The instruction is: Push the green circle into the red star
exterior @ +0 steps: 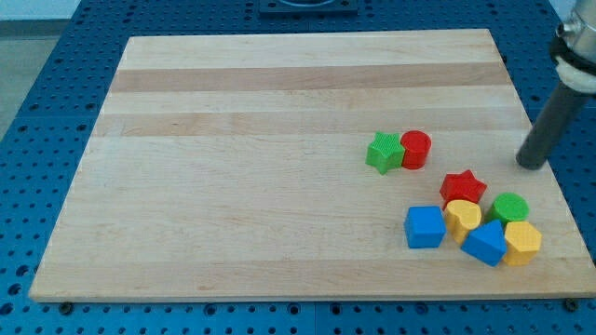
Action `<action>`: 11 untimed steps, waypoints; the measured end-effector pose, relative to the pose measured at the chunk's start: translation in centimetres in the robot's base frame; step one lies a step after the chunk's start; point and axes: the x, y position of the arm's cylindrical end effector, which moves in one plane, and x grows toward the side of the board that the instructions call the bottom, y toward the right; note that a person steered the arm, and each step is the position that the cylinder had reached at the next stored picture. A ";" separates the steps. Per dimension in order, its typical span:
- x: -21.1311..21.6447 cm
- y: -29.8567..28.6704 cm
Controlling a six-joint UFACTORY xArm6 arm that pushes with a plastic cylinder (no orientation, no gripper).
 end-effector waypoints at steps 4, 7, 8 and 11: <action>7.1 -0.6; 7.7 -3.8; 7.6 -3.9; -3.7 -7.0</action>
